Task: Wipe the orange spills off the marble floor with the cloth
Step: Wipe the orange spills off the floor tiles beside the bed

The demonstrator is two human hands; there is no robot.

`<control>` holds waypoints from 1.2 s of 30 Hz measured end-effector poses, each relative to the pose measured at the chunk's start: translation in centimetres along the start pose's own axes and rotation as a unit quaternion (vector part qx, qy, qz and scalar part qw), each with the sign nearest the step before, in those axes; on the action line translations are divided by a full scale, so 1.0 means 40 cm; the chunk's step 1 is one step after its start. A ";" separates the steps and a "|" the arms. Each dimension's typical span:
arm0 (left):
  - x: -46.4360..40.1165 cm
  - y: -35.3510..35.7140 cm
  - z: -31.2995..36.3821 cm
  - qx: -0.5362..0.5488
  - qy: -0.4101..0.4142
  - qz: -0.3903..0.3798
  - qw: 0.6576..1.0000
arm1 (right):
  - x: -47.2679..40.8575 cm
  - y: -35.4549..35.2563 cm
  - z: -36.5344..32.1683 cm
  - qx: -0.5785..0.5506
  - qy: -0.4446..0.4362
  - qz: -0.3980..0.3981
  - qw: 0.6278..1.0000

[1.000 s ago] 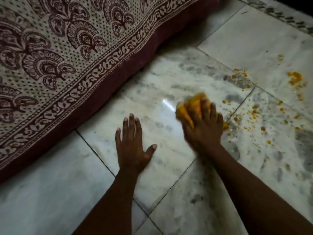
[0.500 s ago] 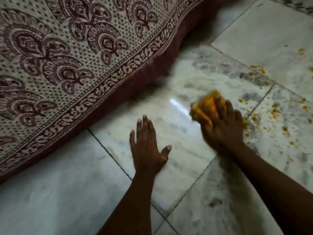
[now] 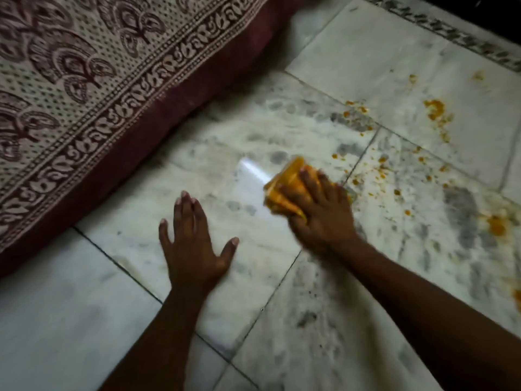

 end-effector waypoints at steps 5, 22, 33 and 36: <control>-0.008 0.010 -0.001 -0.004 0.018 -0.012 1.000 | -0.256 0.039 -0.052 -0.028 0.205 0.024 0.978; -0.015 0.047 0.188 0.056 0.148 -0.038 0.987 | -0.219 0.052 0.046 -0.010 0.182 0.024 0.983; -0.015 -0.001 0.209 0.054 0.121 -0.088 0.987 | -0.022 -0.136 0.242 0.061 0.116 -0.220 0.967; -0.022 0.002 0.208 0.049 0.130 -0.087 0.986 | -0.194 -0.103 0.261 0.024 0.161 -0.239 0.957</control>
Point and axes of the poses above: each hand's wrist, its own x-axis away from the middle knuckle, its own y-axis out of the palm, z = x × y, the point moved 1 cm from there along -x, towards the middle knuckle, and after that the axes turned 4 degrees about z, right-handed, at the moved point
